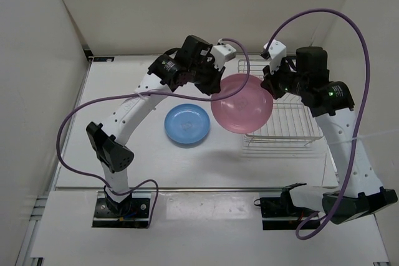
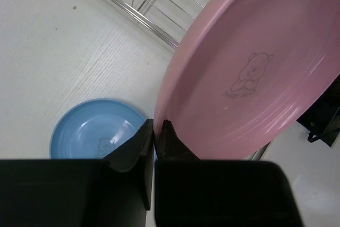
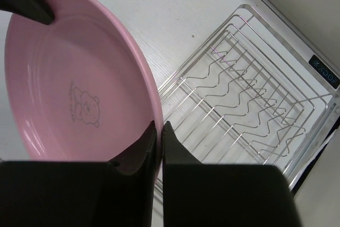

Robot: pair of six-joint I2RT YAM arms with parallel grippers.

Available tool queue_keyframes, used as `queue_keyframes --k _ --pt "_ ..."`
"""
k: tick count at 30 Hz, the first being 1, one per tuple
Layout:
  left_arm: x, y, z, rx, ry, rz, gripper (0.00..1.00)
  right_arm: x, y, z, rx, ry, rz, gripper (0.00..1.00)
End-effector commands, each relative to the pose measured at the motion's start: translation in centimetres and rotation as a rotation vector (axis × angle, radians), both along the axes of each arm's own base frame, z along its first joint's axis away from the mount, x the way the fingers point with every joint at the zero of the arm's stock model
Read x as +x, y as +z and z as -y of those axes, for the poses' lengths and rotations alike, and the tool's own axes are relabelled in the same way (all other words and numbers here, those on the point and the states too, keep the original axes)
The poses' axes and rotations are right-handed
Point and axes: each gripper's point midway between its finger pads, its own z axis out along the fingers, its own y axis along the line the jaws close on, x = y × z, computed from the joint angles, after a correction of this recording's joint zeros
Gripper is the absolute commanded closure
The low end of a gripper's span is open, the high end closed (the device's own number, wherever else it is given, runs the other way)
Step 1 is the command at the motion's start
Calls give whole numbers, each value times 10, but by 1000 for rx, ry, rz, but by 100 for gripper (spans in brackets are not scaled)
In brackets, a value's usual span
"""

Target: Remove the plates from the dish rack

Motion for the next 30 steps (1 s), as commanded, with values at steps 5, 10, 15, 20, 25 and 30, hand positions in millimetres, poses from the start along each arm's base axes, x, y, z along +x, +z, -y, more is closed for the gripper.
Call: queue_keyframes --k 5,10,15,20,25,30 --pt "13 11 -24 31 109 79 89 6 12 5 32 -61 74 15" --pt "27 -34 -83 134 264 66 89 42 13 60 17 -373 142 3" --pt "46 -81 -155 167 357 -33 89 45 5 69 21 -413 125 1" --pt "63 -117 -200 105 390 -177 89 41 4 70 24 -413 132 1" --pt "70 -150 -210 16 358 -371 89 42 1 71 17 -421 125 1" --pt "70 -181 -206 -11 334 -514 89 39 -4 72 6 -417 120 1"
